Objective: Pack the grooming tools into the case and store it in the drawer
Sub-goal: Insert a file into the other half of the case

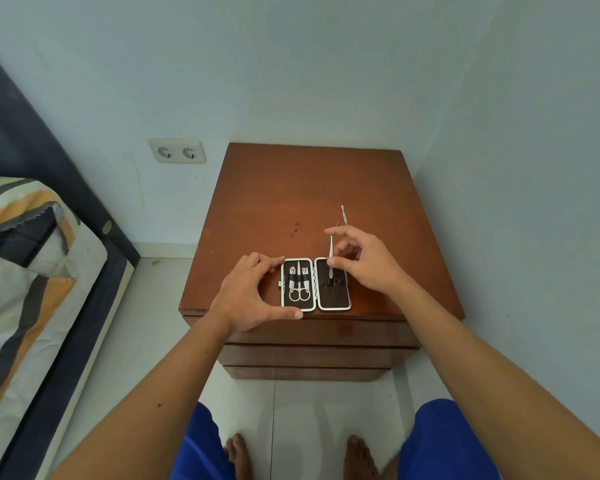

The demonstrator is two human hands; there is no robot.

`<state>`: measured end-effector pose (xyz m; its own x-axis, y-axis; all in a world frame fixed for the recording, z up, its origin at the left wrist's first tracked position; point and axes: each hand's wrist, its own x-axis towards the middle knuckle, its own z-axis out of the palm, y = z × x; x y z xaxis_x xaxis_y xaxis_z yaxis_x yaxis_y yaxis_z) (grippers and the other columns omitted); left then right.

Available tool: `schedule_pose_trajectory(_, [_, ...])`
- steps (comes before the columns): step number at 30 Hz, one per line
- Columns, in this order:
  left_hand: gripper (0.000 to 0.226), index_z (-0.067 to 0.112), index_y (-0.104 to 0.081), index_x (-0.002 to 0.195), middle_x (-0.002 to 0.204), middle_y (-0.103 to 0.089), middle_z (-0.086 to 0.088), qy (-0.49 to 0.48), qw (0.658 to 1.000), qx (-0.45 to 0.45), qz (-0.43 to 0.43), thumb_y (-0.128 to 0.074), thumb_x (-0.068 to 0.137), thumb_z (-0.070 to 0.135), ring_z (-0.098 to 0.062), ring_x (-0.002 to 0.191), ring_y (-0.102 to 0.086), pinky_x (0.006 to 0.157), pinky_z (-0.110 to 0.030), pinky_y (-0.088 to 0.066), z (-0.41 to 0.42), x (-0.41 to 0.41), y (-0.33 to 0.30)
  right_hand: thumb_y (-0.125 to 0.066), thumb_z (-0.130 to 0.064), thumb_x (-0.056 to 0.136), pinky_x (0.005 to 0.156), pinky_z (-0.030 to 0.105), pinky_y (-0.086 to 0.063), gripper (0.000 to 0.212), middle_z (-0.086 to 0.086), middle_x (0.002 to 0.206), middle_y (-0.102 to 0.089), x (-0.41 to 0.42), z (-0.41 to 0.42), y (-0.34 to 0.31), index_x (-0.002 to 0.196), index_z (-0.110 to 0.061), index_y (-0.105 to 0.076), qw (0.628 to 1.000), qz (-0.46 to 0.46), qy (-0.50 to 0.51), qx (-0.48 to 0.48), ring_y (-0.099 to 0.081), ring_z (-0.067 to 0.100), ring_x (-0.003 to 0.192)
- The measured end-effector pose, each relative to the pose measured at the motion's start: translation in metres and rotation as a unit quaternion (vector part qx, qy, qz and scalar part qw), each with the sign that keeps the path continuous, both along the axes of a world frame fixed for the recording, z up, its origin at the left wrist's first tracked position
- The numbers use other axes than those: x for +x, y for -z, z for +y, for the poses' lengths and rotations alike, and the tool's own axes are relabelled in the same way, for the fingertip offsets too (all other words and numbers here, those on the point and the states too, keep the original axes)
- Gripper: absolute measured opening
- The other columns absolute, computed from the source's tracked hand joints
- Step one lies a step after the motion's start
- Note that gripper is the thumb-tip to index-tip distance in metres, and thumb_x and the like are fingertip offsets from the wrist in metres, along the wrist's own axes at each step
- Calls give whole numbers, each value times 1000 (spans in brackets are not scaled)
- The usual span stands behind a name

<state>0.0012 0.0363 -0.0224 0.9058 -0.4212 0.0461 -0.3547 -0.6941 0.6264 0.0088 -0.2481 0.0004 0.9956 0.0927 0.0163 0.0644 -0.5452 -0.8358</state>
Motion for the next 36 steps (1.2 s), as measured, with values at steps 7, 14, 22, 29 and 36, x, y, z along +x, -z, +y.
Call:
schedule_pose_trajectory(7, [119, 36, -52, 151, 116, -48, 26, 0, 1000, -2, -4, -77, 50, 94, -2, 112, -48, 98, -33, -49, 0, 0, 0, -84, -25, 86, 92, 24, -44, 53, -10, 102, -67, -3, -1, 11, 133, -39, -65, 998, -17, -4, -55, -58, 17, 105])
schedule_pose_trajectory(14, [119, 34, -52, 151, 117, -48, 25, 1, 1000, 2, -5, -78, 50, 93, -1, 112, -47, 98, -33, -49, 0, 0, -1, -80, -37, 89, 99, 29, -39, 56, -13, 118, -56, -4, -4, 7, 141, -42, -60, 992, 28, -40, -113, -45, 17, 117])
schedule_pose_trajectory(22, [120, 36, -51, 151, 117, -48, 26, 1, 1000, 2, -3, -77, 49, 94, 0, 112, -47, 98, -33, -49, -1, 0, -1, -86, -47, 79, 102, 29, -39, 77, -17, 124, -51, -18, -9, 3, 148, -37, -52, 989, 16, -63, -136, -43, 14, 117])
schedule_pose_trajectory(29, [120, 35, -52, 150, 116, -48, 26, 0, 1000, 3, -7, -76, 49, 94, -1, 112, -47, 97, -31, -48, -1, -1, -1, -85, -53, 78, 111, 36, -37, 77, -15, 132, -46, -27, -9, 6, 147, -38, -55, 983, -6, -73, -170, -37, 14, 122])
schedule_pose_trajectory(36, [121, 36, -52, 151, 116, -48, 27, 0, 1000, 0, -4, -75, 48, 95, -1, 113, -48, 96, -29, -46, -1, -1, -1, -89, -51, 73, 110, 31, -34, 78, -17, 132, -45, -30, -9, 4, 143, -36, -58, 983, 2, -79, -166, -36, 14, 123])
